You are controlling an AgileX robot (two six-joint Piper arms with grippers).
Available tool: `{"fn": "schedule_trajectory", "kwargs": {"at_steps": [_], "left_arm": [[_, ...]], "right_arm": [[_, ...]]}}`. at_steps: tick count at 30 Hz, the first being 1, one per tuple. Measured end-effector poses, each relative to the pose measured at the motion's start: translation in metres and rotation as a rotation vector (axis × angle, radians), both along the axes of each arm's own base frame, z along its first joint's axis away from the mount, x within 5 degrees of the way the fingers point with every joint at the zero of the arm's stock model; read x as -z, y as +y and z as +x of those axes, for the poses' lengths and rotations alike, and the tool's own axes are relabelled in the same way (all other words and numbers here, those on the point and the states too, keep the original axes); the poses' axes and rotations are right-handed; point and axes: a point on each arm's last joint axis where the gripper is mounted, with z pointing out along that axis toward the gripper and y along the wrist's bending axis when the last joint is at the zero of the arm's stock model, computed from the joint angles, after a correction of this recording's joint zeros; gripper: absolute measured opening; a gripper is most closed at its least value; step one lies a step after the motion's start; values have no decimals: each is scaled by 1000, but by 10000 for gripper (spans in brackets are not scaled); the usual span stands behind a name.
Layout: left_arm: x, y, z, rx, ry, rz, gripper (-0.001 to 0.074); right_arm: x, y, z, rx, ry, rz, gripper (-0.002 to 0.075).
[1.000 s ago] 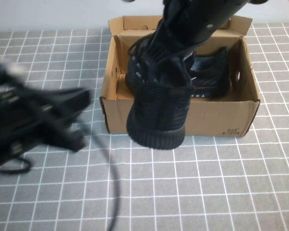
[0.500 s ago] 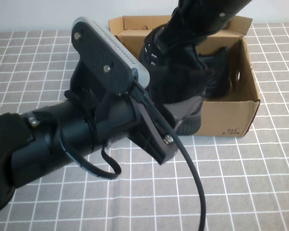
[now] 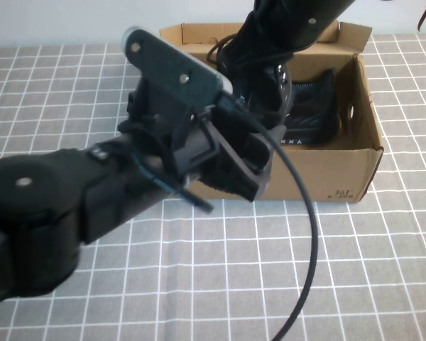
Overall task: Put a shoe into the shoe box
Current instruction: Hand over the shoe
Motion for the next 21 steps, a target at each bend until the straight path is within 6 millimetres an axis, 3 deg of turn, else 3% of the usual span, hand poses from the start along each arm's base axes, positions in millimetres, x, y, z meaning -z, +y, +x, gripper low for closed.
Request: {"fn": "schedule_trajectory", "kwargs": {"at_steps": [8, 21], "left_arm": [[14, 2, 18, -168, 19, 49, 665], [31, -13, 27, -129, 63, 85, 662]], "right_arm": [[-1, 1, 0, -3, 6, 6, 0], [0, 1, -1, -4, 20, 4, 0]]}}
